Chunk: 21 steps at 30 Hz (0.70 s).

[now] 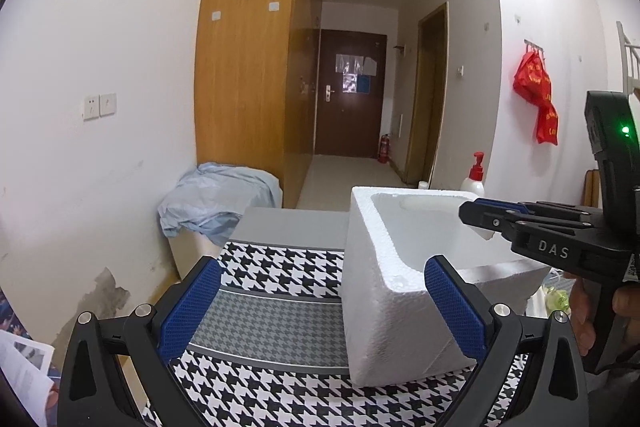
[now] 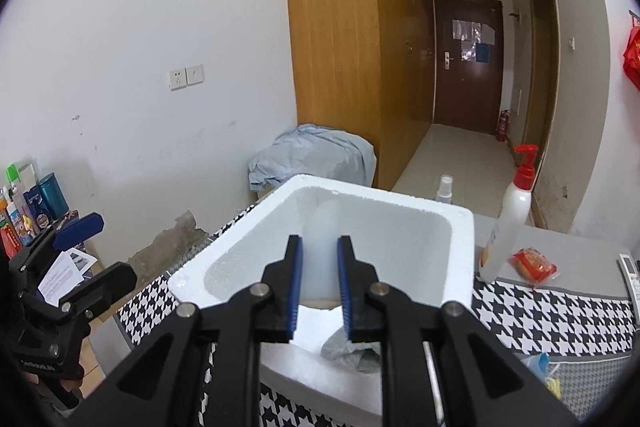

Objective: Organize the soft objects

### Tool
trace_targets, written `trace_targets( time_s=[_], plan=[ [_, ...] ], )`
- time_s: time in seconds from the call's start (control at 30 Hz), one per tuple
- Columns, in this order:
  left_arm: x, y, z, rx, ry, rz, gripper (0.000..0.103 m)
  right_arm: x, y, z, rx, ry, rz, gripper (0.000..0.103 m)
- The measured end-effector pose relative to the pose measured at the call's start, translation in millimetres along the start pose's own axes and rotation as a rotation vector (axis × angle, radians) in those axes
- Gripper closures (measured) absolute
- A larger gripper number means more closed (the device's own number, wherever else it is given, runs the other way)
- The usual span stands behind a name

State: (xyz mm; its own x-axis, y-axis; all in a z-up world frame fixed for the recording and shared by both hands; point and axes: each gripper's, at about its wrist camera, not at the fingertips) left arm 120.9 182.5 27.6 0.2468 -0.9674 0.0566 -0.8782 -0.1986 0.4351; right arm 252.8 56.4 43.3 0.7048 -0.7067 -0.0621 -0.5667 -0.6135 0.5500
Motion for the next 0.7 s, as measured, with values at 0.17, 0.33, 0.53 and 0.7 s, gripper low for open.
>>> trace_targets(
  time_s=[0.17,0.33,0.53,0.7],
  plan=[
    [0,0,0,0.000,-0.004,-0.005,0.001,-2,-4,0,-0.011,0.010,0.017,0.032],
    [-1,0,0,-0.001,-0.005,-0.010,0.001,-3,1,1,0.013,0.010,-0.005,0.023],
    [-2,3,-1,0.000,-0.003,-0.024,0.001,0,4,1,0.024,-0.005,-0.012,0.005],
    [-2,7,-1,0.003,0.004,-0.037,0.001,-5,8,2,0.016,0.012,0.005,0.000]
  ],
)
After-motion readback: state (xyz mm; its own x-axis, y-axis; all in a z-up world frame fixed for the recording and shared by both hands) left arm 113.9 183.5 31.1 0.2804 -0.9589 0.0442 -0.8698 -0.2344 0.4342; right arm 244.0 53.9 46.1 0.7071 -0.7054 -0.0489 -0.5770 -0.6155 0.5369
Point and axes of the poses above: each gripper's, at about its wrist camera, not at the fingertips, and y roughly against the way its jaws point, x to its right, z to its underside, and after that the axes turned 5 degrees about -x, right-handed
